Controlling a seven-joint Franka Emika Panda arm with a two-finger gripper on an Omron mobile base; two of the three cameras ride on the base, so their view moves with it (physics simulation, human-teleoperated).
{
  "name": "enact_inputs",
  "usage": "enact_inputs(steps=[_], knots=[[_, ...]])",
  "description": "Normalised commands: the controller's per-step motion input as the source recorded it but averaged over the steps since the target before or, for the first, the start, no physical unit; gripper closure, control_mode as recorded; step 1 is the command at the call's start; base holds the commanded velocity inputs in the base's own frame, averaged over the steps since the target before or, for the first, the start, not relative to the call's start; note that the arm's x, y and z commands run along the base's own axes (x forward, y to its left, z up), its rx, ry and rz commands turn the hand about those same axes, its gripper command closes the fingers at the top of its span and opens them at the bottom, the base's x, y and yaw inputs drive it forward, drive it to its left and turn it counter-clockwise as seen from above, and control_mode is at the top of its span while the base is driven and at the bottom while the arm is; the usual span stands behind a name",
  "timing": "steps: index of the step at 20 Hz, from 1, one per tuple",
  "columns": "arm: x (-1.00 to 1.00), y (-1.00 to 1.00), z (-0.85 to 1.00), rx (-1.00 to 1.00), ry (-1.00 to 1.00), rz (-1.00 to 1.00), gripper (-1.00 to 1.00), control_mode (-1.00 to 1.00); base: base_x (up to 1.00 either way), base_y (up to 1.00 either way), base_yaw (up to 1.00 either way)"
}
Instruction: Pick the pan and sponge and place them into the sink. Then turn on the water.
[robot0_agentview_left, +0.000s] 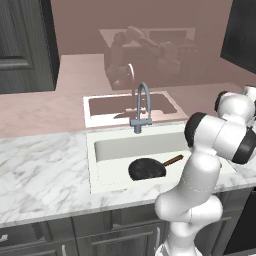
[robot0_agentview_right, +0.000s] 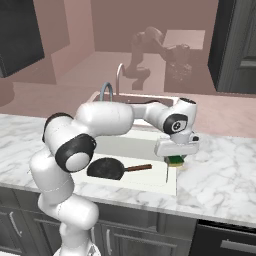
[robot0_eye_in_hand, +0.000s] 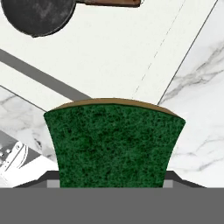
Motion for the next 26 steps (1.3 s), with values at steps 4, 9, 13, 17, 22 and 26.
enact_inputs(steps=[4, 9, 13, 17, 22, 26], knots=[[0.00, 0.46, 0.01, 0.00, 0.00, 0.06, 1.00, -1.00, 0.00, 0.00, 0.00], [0.00, 0.53, -0.01, 0.00, -0.04, 0.06, 1.00, -1.00, 0.00, 0.00, 0.00], [0.00, 0.55, -0.03, 0.00, -0.03, 0.05, 1.00, -1.00, 0.00, 0.00, 0.00], [0.06, 0.55, -0.05, 0.00, -0.01, 0.05, 1.00, -1.00, 0.00, 0.00, 0.00], [0.11, 0.52, -0.01, 0.00, 0.00, 0.05, 1.00, -1.00, 0.00, 0.00, 0.00], [0.18, 0.48, 0.00, 0.00, 0.00, 0.06, 1.00, -1.00, 0.00, 0.00, 0.00]])
